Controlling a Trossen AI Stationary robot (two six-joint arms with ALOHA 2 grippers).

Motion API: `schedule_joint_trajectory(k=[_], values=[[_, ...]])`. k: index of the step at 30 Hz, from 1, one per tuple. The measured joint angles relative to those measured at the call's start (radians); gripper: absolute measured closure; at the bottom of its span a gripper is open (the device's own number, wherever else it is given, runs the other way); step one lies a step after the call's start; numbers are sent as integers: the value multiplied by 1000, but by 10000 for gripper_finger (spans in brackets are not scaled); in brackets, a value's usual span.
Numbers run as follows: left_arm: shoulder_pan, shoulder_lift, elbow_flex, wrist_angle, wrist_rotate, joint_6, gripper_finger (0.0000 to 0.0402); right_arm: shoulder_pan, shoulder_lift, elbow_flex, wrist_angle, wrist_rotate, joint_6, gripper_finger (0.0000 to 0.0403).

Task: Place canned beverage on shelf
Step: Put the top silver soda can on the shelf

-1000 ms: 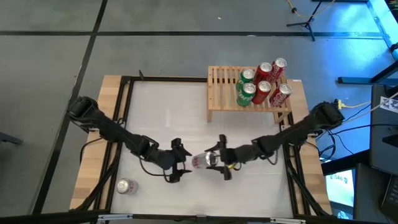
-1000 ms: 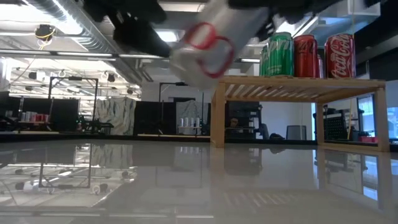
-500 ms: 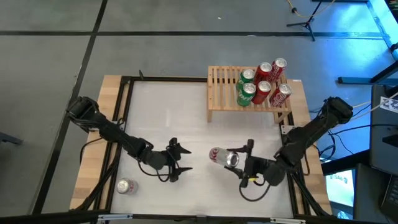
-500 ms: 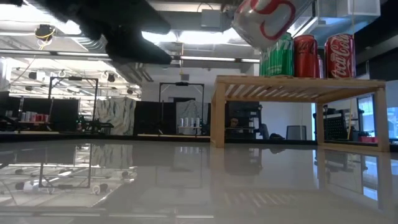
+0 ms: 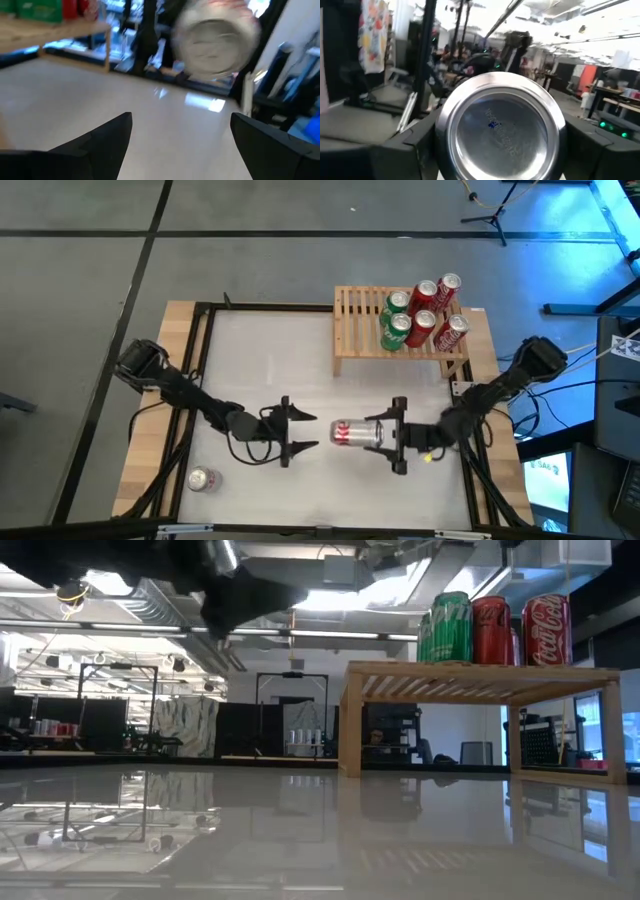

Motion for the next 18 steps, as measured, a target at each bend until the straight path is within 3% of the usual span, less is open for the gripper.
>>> schedule_joint_trajectory(k=[3,7,18], values=[[24,54,0,156,66,36,74,-50,13,-34,91,-52,16,113],[55,107,12,289,98,44,74,-84,14,-35,85,-129,63,113],[85,163,138,296,247,108,74,-82,12,-34,98,-181,77,113]])
